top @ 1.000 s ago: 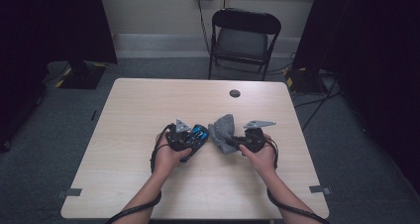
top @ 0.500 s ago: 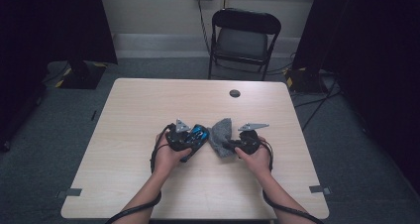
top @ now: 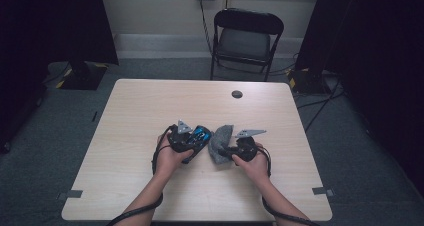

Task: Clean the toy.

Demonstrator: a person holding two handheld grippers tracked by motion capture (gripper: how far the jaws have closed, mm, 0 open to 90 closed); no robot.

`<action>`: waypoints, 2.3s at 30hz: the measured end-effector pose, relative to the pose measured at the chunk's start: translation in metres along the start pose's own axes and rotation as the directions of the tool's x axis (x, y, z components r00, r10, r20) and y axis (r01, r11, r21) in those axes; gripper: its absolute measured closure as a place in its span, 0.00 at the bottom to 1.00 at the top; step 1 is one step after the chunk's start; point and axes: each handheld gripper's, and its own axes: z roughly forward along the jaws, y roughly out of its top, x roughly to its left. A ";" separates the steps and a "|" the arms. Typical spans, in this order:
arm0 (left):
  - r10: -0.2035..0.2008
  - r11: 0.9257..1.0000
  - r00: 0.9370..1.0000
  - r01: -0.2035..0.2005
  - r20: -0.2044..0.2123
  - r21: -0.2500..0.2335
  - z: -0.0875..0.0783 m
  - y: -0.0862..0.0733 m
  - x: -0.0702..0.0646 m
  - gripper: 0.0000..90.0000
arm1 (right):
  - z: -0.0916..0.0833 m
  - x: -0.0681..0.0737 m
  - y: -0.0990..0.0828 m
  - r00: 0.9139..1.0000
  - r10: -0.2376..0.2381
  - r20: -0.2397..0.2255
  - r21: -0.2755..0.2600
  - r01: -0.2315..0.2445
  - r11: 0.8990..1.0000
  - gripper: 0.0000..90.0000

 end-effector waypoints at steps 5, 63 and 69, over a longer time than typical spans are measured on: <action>-0.001 1.000 1.000 0.001 0.002 0.001 0.000 0.000 0.000 0.49 | 0.001 0.007 -0.002 1.000 -0.015 -0.019 0.008 0.015 1.000 0.87; 0.003 1.000 1.000 -0.003 -0.009 0.005 -0.002 0.000 -0.001 0.49 | 0.018 0.092 -0.026 0.934 -0.171 -0.314 0.086 0.207 0.974 0.87; -0.004 1.000 1.000 0.004 -0.005 0.005 -0.002 -0.001 -0.001 0.49 | 0.013 0.096 -0.028 0.914 -0.208 -0.348 0.078 0.249 0.965 0.87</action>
